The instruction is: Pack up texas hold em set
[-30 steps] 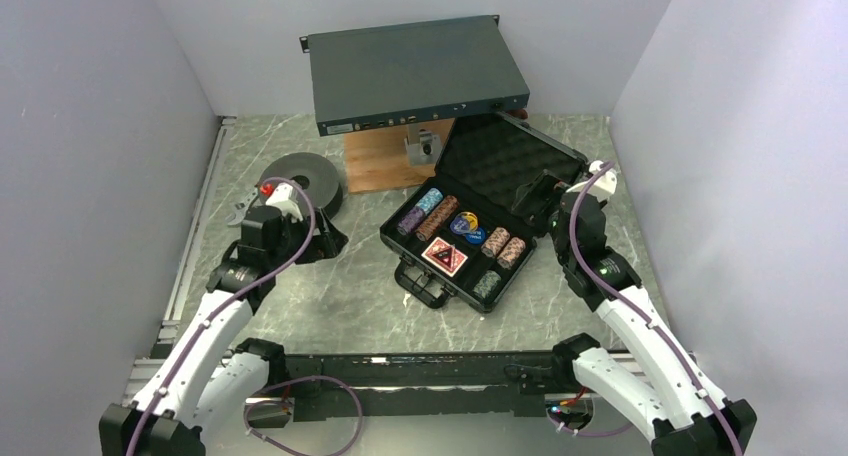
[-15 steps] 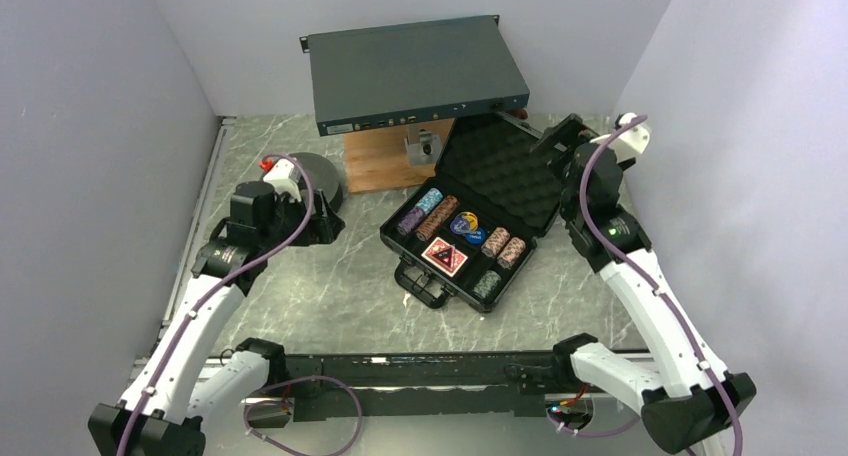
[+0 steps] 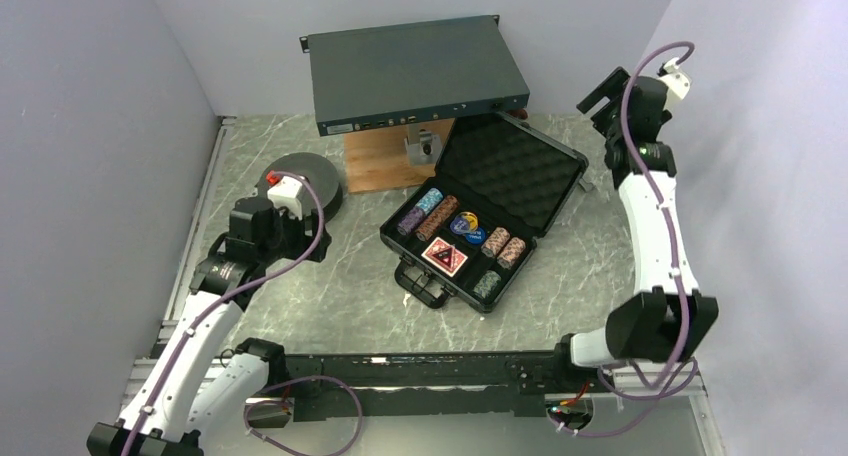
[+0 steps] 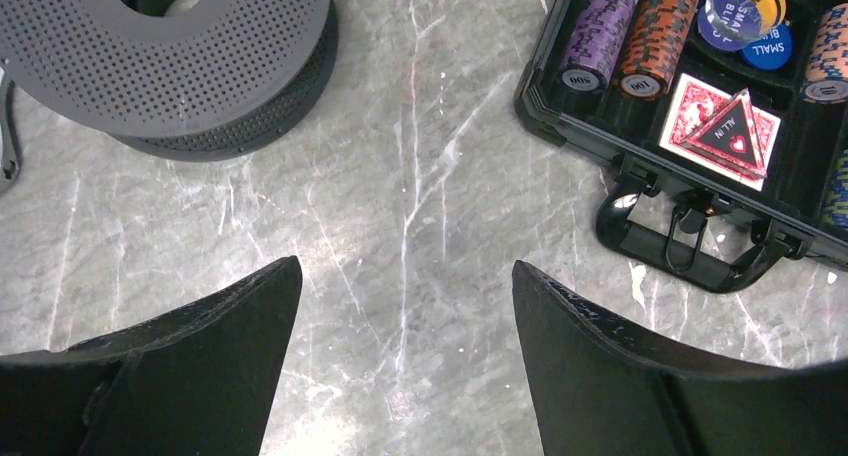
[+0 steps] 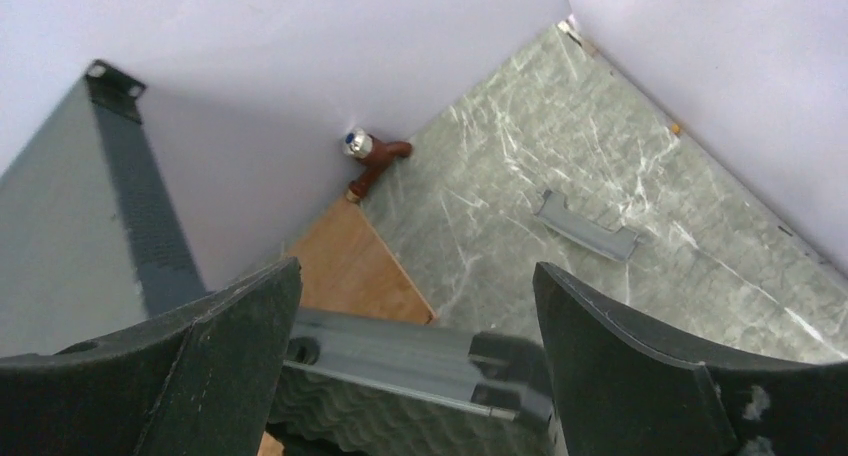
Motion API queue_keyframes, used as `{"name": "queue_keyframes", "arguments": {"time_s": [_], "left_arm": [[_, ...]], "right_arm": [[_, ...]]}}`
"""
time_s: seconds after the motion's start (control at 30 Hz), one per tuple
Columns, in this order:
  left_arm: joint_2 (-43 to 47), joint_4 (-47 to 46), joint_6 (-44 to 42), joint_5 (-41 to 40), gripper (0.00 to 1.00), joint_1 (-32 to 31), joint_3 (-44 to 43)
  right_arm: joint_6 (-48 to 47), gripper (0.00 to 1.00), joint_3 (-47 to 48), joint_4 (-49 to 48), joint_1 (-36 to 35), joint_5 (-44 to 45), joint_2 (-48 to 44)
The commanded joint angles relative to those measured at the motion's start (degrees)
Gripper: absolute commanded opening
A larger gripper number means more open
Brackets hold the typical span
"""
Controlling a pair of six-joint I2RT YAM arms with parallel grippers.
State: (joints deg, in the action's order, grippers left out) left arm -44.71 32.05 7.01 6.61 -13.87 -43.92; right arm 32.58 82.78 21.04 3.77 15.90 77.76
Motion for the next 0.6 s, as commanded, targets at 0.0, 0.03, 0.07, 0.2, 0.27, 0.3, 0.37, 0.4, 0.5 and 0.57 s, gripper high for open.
{"name": "queue_keyframes", "arguments": {"time_s": [0.0,0.03,0.07,0.2,0.27,0.3,0.37,0.4,0.5,0.57], "left_arm": [[-0.4,-1.6,-3.1,0.6,0.82,-0.2,-1.4],[-1.1,-1.1,-3.1,0.7,0.82,-0.2,-1.7],[-1.4,-0.9,-3.1,0.8,0.82,-0.2,-1.8],[-0.8,-1.5,-3.2,1.8,0.82,-0.2,-1.4],[-0.3,-1.9,-3.2,1.6,0.82,-0.2,-1.1],[-0.3,-1.7,-3.2,1.6,0.82,-0.2,-1.1],[-0.3,-1.5,-3.3,1.5,0.82,-0.1,-1.3],[-0.2,-1.5,-3.3,1.3,0.82,-0.2,-1.3],[0.1,-1.6,-3.3,1.0,0.81,-0.2,-1.3],[0.3,-1.7,-3.4,1.2,0.82,-0.2,-1.1]], "right_arm": [[0.3,0.87,8.2,5.3,4.5,-11.8,6.9],[-0.1,0.86,10.1,6.1,5.1,-13.2,9.5],[-0.7,0.85,11.7,7.1,5.3,-14.4,10.8],[-4.7,0.77,19.4,12.8,5.5,-18.6,20.0],[-6.1,0.73,22.3,15.8,5.5,-19.3,23.4],[-6.6,0.72,23.1,16.8,5.5,-19.8,24.6],[-7.4,0.71,23.4,17.7,5.5,-20.5,26.3],[-7.7,0.71,23.3,17.8,5.5,-20.9,26.8],[-8.2,0.68,22.9,17.8,5.5,-23.0,28.3],[-8.6,0.67,23.9,18.4,5.4,-25.1,29.9]]}}
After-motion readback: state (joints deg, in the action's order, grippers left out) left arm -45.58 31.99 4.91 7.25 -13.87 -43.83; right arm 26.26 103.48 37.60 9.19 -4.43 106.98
